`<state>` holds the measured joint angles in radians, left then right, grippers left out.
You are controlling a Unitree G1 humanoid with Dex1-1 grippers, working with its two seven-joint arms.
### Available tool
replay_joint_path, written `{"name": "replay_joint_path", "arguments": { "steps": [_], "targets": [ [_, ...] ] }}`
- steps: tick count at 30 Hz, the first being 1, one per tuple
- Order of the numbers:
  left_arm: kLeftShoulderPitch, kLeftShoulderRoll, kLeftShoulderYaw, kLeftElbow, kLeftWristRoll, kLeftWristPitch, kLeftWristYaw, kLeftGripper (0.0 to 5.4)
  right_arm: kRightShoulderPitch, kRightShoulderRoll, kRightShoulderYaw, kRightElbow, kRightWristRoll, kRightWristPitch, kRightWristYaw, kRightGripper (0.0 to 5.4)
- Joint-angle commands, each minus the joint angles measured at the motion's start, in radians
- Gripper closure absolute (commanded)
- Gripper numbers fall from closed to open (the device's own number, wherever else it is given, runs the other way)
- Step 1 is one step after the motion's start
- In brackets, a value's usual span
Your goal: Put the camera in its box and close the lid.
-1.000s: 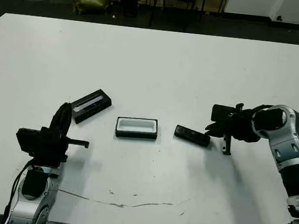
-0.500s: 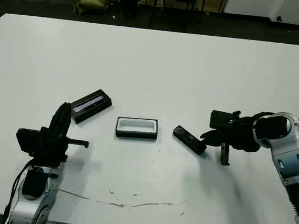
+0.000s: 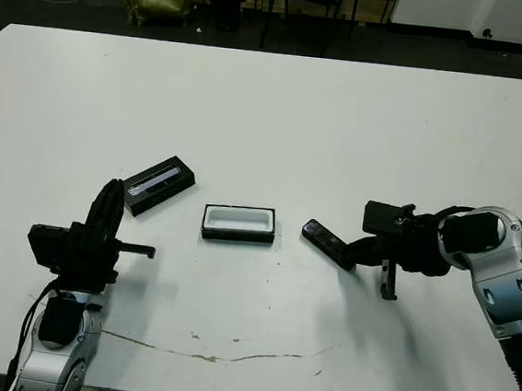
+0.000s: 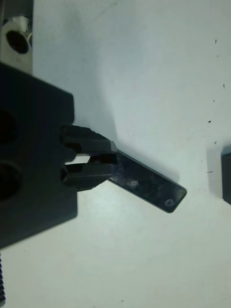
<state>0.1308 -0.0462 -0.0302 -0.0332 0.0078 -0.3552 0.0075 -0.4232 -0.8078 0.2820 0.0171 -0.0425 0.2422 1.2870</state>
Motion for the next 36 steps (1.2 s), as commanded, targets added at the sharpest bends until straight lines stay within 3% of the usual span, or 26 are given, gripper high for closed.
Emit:
{"name": "replay_joint_path", "arguments": {
  "steps": [1,6,9,12,15,18,21,26,31,34,36],
  "targets": [
    [0.011,0.004,0.002,0.013,-0.001,0.012,-0.002,5.39,0.027,-0.018,0.0,0.006,0.017,0.0,0.012,5.4],
    [0.011,0.004,0.001,0.016,-0.007,0.01,-0.007,5.39,0.025,-0.015,-0.034,0.006,0.068,0.026,0.015,5.4],
    [0.014,0.0,0.0,0.01,-0.005,0.017,-0.003,5.39,0.012,-0.044,-0.088,-0.111,0.117,0.12,0.004,5.4],
    [0.016,0.0,-0.002,0.005,0.003,0.022,0.001,5.39,-0.003,-0.037,-0.225,-0.221,0.3,0.308,-0.006,5.4],
    [0.014,0.0,-0.002,0.007,-0.005,0.018,-0.004,5.39,0.037,0.015,-0.407,-0.305,0.454,0.368,-0.091,5.4],
    [0.012,-0.001,-0.004,0.013,-0.004,0.014,-0.006,5.39,0.11,0.118,-0.565,-0.389,0.59,0.357,-0.232,5.4],
    [0.013,-0.003,-0.005,0.01,0.001,0.019,-0.001,5.39,0.193,0.157,-0.621,-0.503,0.59,0.31,-0.36,5.4],
    [0.012,0.0,-0.004,0.016,-0.003,0.011,-0.007,5.39,0.308,0.172,-0.593,-0.526,0.534,0.177,-0.408,5.4],
    [0.014,-0.001,-0.002,0.014,-0.001,0.018,-0.004,5.4,0.392,0.174,-0.529,-0.497,0.469,0.119,-0.448,5.02],
    [0.016,-0.001,-0.002,0.013,-0.003,0.02,-0.005,5.4,0.441,0.195,-0.494,-0.47,0.421,0.018,-0.455,5.38],
    [0.02,-0.002,-0.003,0.003,-0.003,0.032,-0.003,5.4,0.466,0.2,-0.477,-0.472,0.407,-0.001,-0.466,5.39]
  ]
}}
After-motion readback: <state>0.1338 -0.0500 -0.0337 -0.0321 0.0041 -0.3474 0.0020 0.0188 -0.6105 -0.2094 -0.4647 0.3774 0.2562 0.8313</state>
